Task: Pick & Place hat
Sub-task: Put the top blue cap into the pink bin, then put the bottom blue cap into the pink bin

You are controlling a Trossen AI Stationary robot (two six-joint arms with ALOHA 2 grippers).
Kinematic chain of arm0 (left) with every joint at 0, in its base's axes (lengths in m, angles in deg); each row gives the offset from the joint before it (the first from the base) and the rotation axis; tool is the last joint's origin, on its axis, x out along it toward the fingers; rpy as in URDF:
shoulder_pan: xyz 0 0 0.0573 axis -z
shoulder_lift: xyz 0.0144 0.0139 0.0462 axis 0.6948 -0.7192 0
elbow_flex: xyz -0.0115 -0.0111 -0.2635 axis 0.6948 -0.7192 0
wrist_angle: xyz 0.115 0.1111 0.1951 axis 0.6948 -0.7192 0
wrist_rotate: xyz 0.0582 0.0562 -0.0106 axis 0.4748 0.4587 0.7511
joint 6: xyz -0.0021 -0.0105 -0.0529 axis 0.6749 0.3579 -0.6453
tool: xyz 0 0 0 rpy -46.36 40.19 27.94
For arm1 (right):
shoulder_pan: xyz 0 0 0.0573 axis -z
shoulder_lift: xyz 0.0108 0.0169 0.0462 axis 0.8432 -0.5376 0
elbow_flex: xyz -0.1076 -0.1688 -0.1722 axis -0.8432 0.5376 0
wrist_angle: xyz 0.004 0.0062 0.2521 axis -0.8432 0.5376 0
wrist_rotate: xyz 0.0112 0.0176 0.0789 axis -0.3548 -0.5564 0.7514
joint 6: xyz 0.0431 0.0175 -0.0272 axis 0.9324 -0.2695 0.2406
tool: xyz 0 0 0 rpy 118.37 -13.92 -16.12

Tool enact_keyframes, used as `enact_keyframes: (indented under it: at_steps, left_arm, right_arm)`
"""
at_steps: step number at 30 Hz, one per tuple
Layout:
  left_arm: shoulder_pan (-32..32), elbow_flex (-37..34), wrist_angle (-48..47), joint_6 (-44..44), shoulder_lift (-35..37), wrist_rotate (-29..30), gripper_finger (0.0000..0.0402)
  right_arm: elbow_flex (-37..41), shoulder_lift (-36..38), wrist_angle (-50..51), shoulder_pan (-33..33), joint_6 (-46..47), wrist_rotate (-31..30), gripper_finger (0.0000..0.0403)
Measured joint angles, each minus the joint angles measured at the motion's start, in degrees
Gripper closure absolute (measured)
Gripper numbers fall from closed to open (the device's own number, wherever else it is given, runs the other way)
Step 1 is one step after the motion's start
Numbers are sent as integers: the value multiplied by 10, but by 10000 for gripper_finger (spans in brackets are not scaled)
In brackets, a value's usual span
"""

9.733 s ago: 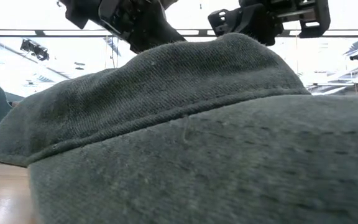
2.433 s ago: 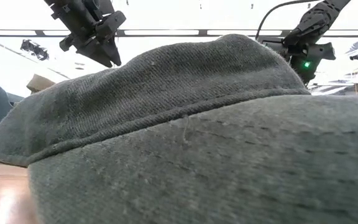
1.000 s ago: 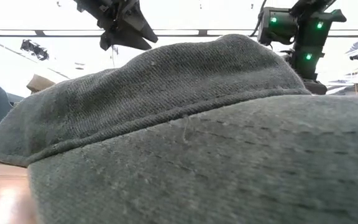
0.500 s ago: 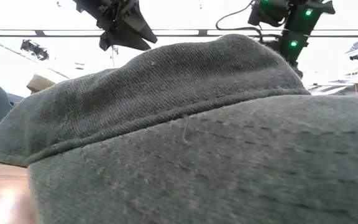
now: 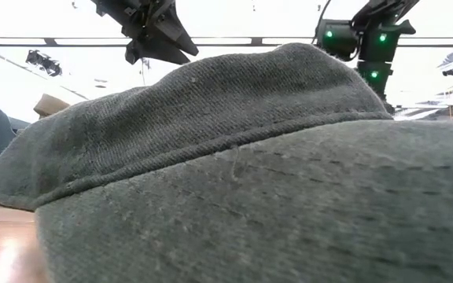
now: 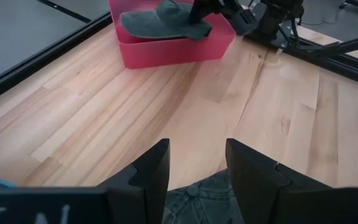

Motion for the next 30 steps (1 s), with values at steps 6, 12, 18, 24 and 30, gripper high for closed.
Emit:
enact_keyframes:
  at_steps: [6, 12, 18, 24, 30]
  left_arm:
    - [0, 0, -2, 2, 0, 0, 242]
    - [0, 0, -7, 3, 0, 0, 241]
    - [0, 0, -16, 1, 0, 0, 241]
    - [1, 0, -17, -4, 0, -2, 241]
    - [15, 0, -17, -4, 0, -6, 241]
  right_arm:
    - [0, 0, 68, 36, 9, -34, 403]
    - [0, 0, 69, 58, 15, -8, 403]
    - [0, 0, 69, 58, 42, 39, 403]
    - [-4, 13, 70, 20, 24, 28, 403]
    - [-70, 35, 63, -76, 86, 23, 403]
